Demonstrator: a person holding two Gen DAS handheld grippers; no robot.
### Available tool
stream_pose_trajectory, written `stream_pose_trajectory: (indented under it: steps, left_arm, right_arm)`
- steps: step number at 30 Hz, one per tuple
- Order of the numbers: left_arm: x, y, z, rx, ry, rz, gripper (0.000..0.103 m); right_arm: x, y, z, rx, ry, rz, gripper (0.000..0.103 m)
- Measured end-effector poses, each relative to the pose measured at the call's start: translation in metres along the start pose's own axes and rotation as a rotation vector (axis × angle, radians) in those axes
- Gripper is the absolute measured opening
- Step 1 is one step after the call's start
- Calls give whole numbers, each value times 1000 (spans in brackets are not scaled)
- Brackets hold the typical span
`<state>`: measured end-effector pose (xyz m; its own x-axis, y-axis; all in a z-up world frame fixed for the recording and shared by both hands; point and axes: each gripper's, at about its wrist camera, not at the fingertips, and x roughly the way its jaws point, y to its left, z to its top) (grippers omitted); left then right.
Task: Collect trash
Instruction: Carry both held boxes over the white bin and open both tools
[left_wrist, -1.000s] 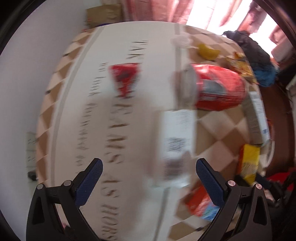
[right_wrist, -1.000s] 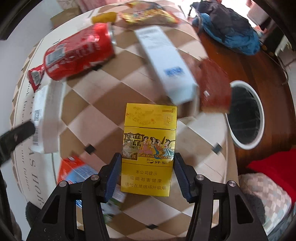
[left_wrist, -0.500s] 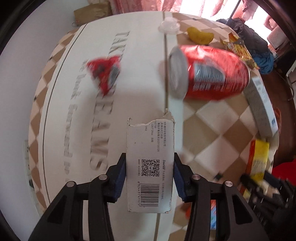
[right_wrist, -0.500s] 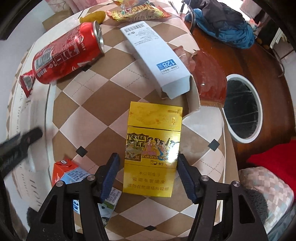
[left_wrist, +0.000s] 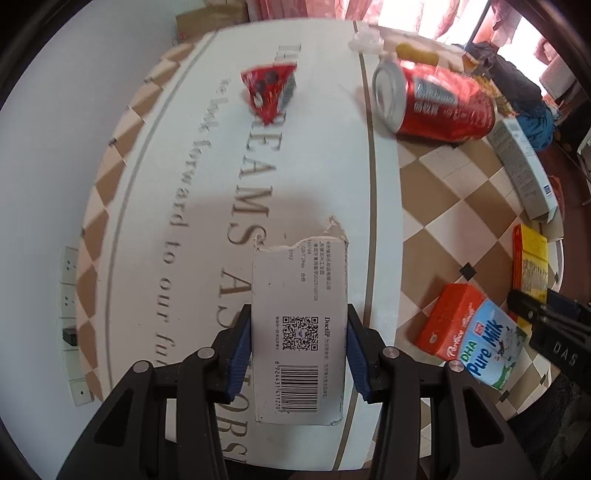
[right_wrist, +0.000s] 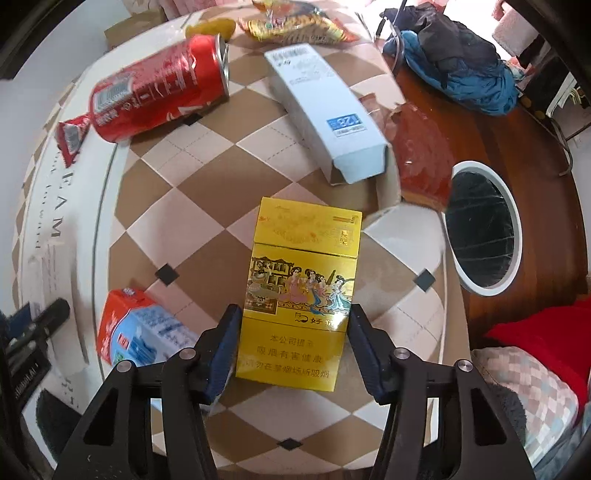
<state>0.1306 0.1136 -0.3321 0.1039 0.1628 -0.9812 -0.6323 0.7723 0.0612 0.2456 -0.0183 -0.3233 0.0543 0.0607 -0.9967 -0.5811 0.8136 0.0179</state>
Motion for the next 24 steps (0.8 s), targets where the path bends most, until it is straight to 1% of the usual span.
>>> stream_pose_trajectory:
  steps: [4,8,11,15,17,19,22,24]
  left_arm:
    - [-30,-1,-3,10,-69,17,42]
    - [-68,-6,-6,12,-144,17,42]
    - [-100,-11,-10,16,-201,1,42]
    - [-136,-31,-8,36,-277,-28,42]
    - [-153,-44,-7,54,-309,-43,42]
    - [-169,-62,-5,78,-340,-62,42]
    - [-189,-97,1,125,-374,-102,42]
    - [-200,-127,7,165,-387,-134,42]
  right_arm:
    - [-18,-11,-9,3,-39,26,60]
    - [-51,-21,-21,5,-107,73,60]
    - [-78,-35,-27,8,-166,115,60]
    - [-115,-59,-33,22,-255,157,60]
    - [-136,-77,-37,37,-312,158,60]
    - [-149,-101,-39,71,-345,177,60]
    - [-171,-149,-42,131,-393,196,60]
    - [-179,-181,-44,163,-411,200,60]
